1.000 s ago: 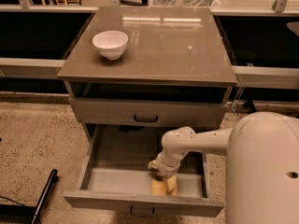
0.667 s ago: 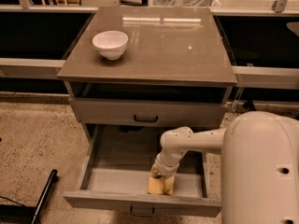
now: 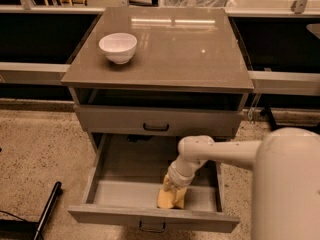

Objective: Pick sponge from middle drawer and place on counter

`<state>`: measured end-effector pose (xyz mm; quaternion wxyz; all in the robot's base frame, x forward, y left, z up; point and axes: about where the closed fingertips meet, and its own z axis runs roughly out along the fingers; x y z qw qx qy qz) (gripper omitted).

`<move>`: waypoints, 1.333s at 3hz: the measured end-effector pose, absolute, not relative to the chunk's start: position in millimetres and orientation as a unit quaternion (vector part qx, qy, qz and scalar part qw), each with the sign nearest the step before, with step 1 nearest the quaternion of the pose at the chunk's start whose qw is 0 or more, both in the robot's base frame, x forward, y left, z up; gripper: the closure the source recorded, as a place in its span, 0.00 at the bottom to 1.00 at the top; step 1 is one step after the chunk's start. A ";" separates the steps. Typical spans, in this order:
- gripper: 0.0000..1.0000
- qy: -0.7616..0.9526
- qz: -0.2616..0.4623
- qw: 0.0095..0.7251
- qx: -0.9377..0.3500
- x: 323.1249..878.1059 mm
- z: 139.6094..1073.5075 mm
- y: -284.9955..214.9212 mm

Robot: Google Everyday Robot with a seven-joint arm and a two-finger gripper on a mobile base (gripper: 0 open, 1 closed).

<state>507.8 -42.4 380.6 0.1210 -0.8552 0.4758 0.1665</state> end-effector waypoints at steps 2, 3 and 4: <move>1.00 0.472 0.204 0.306 -0.801 502.3 485.5 -76.8; 1.00 0.474 0.181 0.383 -0.772 492.3 537.4 -103.6; 1.00 0.481 0.130 0.434 -0.750 489.6 594.7 -128.0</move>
Offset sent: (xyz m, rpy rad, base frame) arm -0.0140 -0.0991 0.1875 0.5789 -0.2096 -0.2062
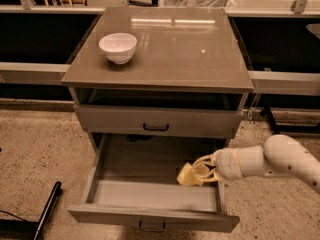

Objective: Pick sponge from middle drawer and place on counter

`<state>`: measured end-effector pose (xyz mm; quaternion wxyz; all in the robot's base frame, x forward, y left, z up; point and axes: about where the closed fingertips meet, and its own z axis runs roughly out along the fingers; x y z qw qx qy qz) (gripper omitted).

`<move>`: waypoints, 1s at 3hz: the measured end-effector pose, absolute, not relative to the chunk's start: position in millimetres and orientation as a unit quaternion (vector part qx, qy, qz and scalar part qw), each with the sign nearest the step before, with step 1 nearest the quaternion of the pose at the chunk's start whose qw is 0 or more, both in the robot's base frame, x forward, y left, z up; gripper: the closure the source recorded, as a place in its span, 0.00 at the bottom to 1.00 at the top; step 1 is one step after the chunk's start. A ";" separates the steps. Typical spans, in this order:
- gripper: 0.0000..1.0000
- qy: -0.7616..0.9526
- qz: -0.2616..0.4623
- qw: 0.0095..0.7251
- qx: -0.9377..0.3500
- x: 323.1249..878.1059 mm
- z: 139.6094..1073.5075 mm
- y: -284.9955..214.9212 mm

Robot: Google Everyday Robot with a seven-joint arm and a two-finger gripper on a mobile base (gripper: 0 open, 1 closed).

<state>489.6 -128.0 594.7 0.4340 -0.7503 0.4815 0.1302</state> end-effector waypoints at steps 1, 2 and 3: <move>1.00 0.493 0.061 0.442 -0.747 504.0 654.5 -138.1; 1.00 0.527 -0.014 0.421 -0.738 534.3 740.6 -148.8; 1.00 0.552 -0.040 0.406 -0.727 566.6 811.3 -165.8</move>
Offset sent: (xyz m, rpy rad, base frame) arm 0.0807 -0.0417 0.2828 -0.3192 -0.2542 -0.3713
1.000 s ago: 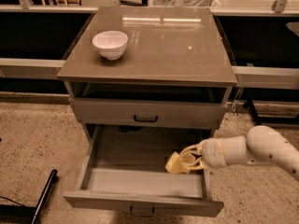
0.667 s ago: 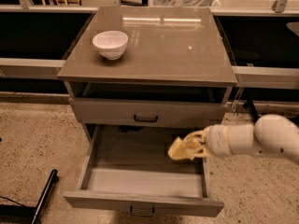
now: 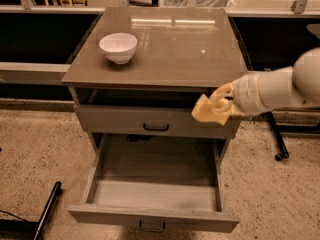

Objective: Pick sponge from middle drawer and place on counter

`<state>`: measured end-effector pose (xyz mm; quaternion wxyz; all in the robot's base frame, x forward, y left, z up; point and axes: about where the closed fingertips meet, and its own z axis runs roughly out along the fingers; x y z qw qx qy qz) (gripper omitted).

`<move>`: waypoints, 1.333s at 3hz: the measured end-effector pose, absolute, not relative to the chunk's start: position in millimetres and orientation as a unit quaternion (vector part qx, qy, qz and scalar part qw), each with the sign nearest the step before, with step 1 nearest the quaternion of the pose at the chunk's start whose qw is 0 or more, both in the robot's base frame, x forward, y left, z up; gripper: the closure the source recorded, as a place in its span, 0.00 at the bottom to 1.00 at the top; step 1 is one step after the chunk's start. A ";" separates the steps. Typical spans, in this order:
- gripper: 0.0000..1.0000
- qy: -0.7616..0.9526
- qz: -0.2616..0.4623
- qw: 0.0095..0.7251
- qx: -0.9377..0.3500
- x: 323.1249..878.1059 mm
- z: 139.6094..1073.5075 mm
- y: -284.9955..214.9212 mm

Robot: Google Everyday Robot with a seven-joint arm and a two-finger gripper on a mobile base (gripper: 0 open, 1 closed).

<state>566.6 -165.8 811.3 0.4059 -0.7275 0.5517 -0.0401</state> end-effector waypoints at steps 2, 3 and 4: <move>1.00 0.621 -0.018 0.352 -0.700 631.4 887.2 -193.8; 1.00 0.636 -0.040 0.364 -0.679 663.8 942.4 -187.2; 1.00 0.636 -0.040 0.363 -0.680 663.8 942.0 -187.1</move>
Offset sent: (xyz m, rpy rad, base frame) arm 0.1241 -0.0468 0.1706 -0.0097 0.1297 -0.2333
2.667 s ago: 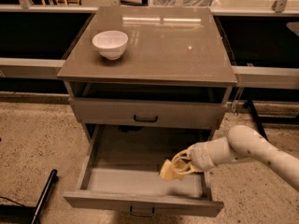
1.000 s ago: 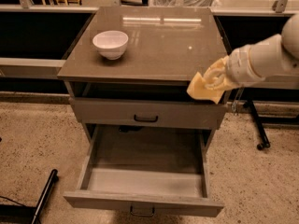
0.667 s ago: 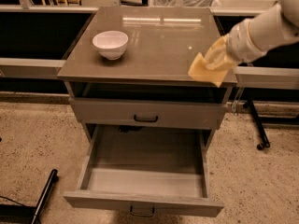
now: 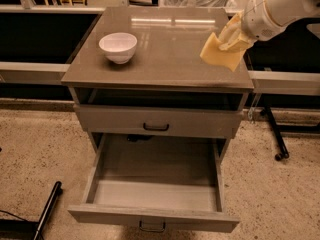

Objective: Pick sponge from middle drawer and place on counter

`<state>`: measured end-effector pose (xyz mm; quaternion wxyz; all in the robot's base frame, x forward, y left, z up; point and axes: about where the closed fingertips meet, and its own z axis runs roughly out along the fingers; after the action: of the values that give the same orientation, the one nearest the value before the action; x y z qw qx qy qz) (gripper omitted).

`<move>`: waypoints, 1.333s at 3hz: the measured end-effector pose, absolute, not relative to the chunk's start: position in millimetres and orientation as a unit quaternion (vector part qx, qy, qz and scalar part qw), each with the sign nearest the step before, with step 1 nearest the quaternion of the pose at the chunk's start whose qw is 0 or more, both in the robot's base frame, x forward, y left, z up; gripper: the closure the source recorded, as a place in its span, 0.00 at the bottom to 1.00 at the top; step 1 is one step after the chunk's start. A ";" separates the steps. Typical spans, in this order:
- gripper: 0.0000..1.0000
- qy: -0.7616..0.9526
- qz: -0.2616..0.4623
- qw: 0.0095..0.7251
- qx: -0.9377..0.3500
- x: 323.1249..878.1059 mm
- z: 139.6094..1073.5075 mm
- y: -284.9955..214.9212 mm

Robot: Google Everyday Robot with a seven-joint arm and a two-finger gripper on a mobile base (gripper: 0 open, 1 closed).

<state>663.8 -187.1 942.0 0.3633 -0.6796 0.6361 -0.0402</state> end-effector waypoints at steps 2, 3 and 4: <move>1.00 0.579 -0.073 0.434 -0.686 721.4 946.1 -153.1; 0.82 0.555 -0.101 0.455 -0.689 762.8 931.1 -137.8; 0.59 0.549 -0.109 0.460 -0.689 773.2 926.8 -133.9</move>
Offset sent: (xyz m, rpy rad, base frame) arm 0.1129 0.0513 0.0158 0.0781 -0.3700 0.1227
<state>773.2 -133.9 926.8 0.4595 -0.6893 0.5495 -0.1087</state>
